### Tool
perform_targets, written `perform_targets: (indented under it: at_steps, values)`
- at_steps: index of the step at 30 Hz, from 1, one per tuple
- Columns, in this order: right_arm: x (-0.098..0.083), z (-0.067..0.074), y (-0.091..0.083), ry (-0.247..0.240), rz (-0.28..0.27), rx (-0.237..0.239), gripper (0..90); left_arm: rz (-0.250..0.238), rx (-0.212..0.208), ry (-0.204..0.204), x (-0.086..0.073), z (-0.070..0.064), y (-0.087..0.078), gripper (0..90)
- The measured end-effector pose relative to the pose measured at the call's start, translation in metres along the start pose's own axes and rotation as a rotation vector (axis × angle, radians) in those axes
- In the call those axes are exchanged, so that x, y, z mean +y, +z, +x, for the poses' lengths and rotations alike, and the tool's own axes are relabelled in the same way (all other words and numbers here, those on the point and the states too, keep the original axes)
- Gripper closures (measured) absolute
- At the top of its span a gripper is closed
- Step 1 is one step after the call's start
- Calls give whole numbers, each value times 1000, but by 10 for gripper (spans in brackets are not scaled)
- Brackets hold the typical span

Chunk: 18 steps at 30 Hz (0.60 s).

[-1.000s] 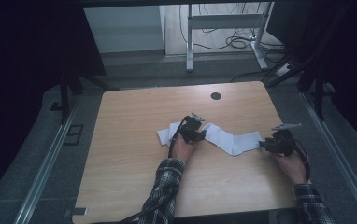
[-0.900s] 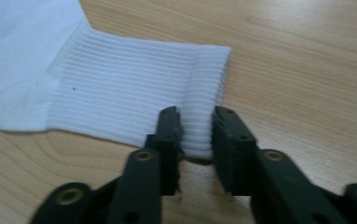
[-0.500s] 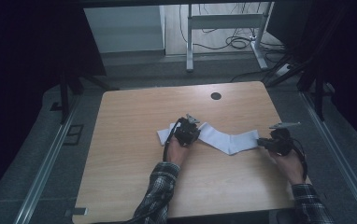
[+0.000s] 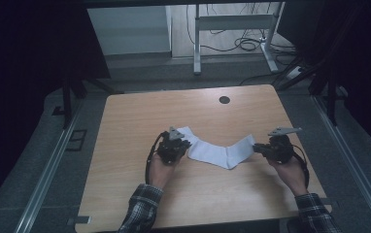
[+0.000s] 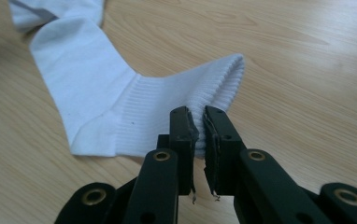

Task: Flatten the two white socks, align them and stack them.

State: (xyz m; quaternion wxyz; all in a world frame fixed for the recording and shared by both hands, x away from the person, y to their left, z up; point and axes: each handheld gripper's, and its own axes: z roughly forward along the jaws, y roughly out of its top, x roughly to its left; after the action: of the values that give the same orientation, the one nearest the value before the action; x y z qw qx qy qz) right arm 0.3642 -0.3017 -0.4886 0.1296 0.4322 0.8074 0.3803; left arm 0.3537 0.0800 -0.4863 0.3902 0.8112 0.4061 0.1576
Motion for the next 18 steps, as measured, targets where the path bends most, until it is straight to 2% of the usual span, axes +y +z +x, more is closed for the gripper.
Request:
perform_targets:
  at_steps: [4,6,7,10,12,15,18]
  values:
    - [4,11,3,-25,4,3,810,-20,-11,-60,-16,10,-14,883]
    - [4,13,4,-39,13,-8,810,-23,-24,-74,-20,12,-14,829]
    - [4,13,5,-48,19,-17,810,-22,-28,-75,-20,12,-12,779]
    - [2,11,7,-56,34,-38,807,-19,-44,-82,-17,10,-2,706]
    - [-1,8,7,-47,42,-46,805,7,-40,-65,-13,6,7,655]
    - [-5,0,7,-31,59,-61,803,43,-22,-33,-9,2,23,636]
    - [-9,-8,6,-11,68,-62,797,60,-36,-40,-9,0,36,620]
